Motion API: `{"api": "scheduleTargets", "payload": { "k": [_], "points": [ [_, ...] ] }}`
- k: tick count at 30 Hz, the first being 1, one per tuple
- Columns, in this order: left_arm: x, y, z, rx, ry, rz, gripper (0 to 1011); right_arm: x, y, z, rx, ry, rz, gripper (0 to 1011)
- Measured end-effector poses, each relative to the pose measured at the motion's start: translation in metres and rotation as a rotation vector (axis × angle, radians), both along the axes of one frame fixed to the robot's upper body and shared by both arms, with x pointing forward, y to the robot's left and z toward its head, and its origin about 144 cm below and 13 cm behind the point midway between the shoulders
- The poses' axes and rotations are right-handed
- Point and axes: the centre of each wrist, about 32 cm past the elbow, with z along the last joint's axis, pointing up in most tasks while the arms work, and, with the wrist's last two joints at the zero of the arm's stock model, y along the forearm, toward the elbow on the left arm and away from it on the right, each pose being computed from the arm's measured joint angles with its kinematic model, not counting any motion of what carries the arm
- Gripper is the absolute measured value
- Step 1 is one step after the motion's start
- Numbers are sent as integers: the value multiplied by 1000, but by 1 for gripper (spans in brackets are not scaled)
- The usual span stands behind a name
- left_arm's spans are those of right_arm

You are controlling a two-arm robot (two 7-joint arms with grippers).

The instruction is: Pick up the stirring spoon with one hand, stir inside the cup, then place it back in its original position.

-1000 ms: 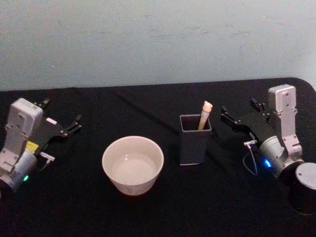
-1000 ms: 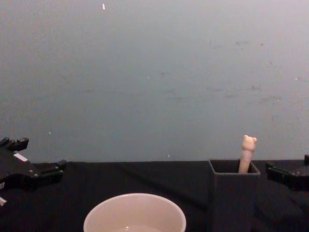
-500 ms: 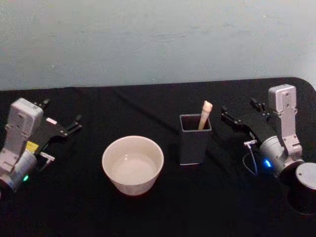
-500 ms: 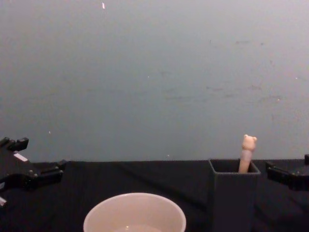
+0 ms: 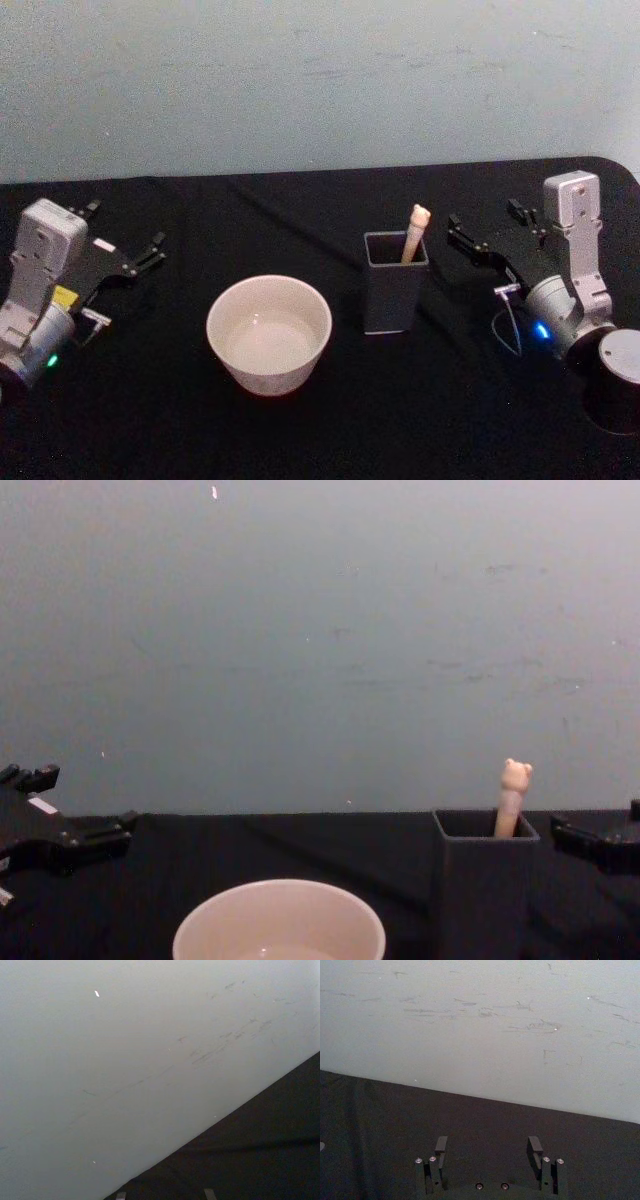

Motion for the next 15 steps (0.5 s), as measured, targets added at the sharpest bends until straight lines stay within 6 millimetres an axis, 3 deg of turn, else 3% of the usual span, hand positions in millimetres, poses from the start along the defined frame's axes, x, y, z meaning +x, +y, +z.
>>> {"api": "scheduleTargets", "payload": {
  "k": [15],
  "points": [
    [0,0,0,0,0,0,1001,0,0,0,0,0,0,1002]
  ]
}}
